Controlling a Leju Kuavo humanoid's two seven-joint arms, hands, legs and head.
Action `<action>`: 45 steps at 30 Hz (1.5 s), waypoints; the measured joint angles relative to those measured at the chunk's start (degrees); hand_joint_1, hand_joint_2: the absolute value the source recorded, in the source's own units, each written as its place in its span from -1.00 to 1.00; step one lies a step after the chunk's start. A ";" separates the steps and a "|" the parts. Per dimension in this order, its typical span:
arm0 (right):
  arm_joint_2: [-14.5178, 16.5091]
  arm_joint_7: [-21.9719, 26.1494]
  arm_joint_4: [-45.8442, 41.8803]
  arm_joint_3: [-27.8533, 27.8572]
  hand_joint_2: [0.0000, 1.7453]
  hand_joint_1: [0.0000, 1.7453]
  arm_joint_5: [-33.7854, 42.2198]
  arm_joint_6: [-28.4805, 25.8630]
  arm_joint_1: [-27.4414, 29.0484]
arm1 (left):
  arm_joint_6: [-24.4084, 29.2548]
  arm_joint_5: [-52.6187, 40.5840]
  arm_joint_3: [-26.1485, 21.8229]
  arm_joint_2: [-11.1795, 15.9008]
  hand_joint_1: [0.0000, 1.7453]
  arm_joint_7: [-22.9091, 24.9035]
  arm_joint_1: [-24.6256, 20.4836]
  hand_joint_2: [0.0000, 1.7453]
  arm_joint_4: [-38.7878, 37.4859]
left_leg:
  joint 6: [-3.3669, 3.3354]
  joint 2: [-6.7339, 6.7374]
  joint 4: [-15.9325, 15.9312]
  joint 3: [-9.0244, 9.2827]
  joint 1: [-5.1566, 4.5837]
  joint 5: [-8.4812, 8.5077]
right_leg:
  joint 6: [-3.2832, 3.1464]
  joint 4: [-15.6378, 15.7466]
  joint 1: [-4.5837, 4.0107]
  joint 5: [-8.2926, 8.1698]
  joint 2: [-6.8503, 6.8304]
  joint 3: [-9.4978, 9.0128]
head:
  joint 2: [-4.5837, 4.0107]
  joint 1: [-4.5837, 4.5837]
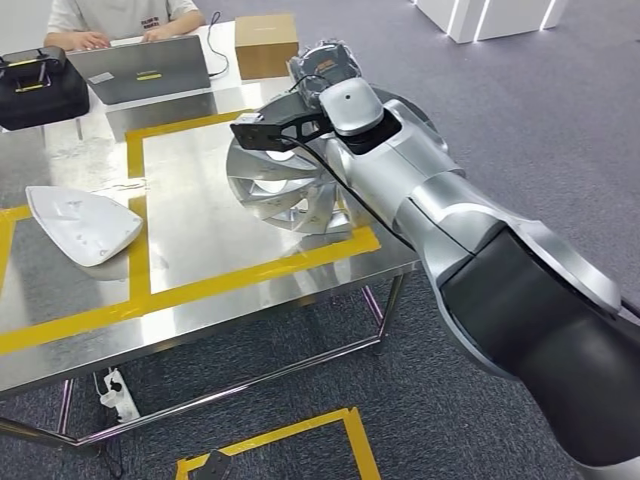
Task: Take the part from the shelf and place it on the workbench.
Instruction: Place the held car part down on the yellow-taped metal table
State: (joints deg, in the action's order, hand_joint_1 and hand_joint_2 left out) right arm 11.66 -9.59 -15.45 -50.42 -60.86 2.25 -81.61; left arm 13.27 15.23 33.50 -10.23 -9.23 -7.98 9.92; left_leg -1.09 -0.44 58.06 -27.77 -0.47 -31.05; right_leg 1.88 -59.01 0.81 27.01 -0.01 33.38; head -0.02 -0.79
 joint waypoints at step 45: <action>6.35 17.33 -15.98 16.91 1.00 1.00 -20.86 -40.33 17.52 | -0.62 -3.21 3.73 -0.15 -1.00 0.97 -1.03 1.00 0.00 | 0.08 0.01 -0.04 -0.88 0.21 -0.05 | -0.23 0.10 -0.24 0.02 0.08 1.06 | 0.00 0.00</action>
State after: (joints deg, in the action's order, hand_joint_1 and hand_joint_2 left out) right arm 18.00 7.74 -31.43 -33.52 -81.72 -38.07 -64.10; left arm 12.66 12.02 37.22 -10.38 -8.26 -9.01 9.92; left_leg -1.01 -0.43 58.02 -28.65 -0.26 -31.10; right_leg 1.65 -58.91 0.58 27.03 0.07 34.44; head -0.02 -0.79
